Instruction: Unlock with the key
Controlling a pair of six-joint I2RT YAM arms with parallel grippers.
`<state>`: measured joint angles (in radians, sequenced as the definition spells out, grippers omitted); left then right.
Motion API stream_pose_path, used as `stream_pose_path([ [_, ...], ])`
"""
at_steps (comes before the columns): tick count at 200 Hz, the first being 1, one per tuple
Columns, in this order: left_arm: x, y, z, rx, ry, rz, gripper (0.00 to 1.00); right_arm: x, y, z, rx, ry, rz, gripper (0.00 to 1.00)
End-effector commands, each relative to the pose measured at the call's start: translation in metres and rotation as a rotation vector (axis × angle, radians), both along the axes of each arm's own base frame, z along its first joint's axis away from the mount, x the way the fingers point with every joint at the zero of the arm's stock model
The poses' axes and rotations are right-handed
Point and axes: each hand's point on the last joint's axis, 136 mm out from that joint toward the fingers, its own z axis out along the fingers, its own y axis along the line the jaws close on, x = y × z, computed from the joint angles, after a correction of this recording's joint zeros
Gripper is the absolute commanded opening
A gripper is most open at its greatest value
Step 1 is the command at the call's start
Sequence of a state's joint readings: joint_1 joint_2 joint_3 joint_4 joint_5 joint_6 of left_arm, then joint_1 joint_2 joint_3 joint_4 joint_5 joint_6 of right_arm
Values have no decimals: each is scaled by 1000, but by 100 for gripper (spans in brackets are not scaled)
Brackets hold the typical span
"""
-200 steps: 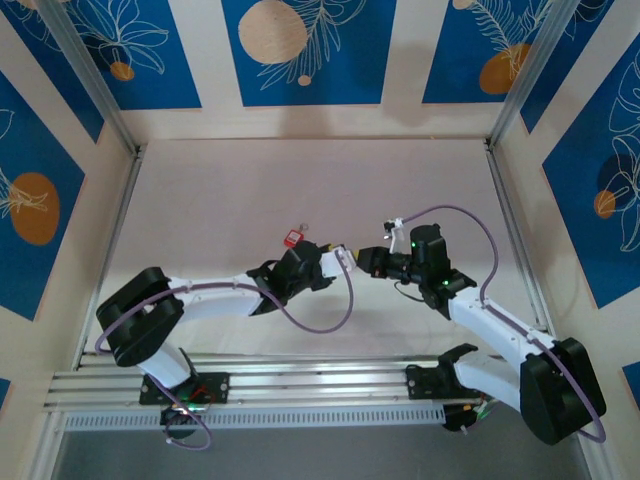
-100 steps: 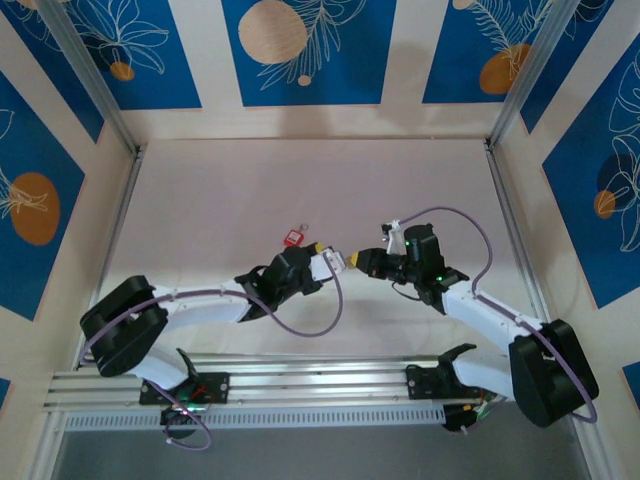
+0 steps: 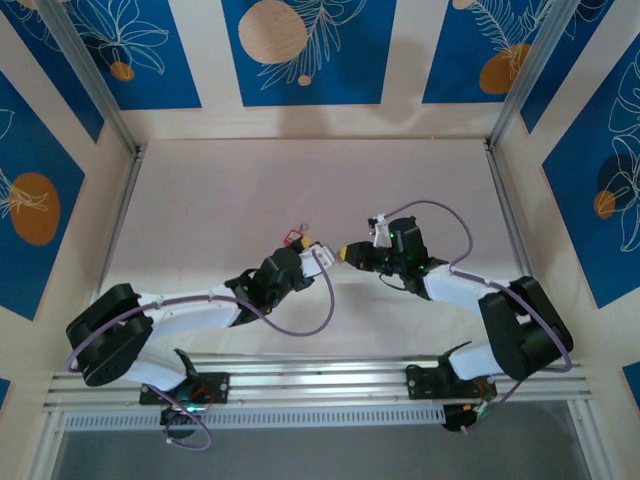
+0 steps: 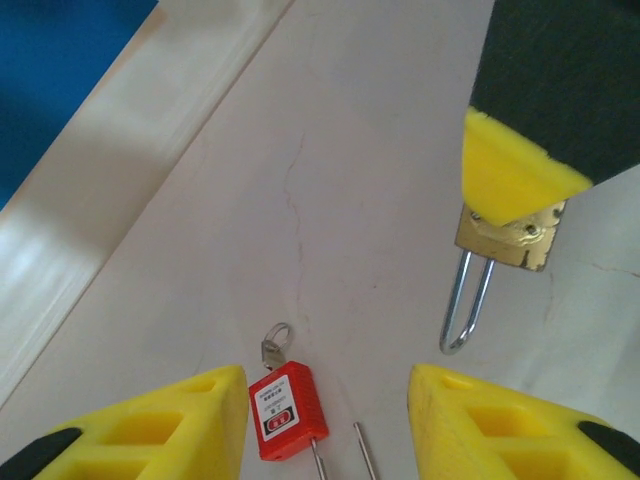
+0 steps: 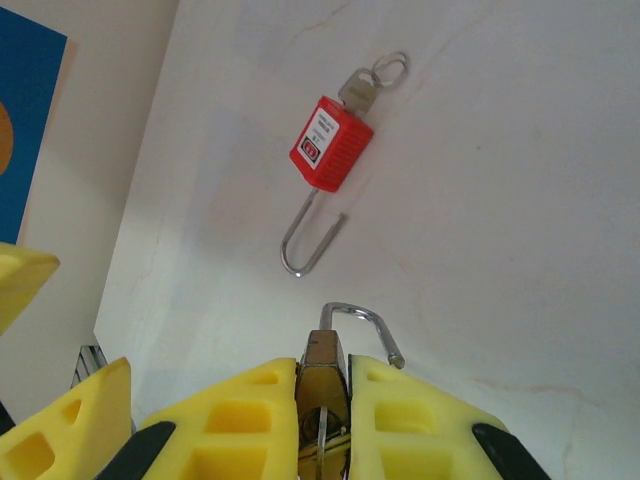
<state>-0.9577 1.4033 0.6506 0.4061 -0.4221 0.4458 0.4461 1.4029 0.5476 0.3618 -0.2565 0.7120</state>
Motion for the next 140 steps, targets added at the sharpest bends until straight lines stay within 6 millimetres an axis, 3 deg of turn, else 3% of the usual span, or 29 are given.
stream_pose_path([
  [1, 8, 8, 15, -53, -45, 50, 45, 17, 10, 11, -6, -96, 8, 8],
  [63, 10, 9, 18, -71, -71, 62, 44, 16, 15, -15, -70, -94, 10, 7],
  [140, 9, 10, 18, -72, -87, 57, 41, 4, 27, -32, -64, -71, 48, 7],
])
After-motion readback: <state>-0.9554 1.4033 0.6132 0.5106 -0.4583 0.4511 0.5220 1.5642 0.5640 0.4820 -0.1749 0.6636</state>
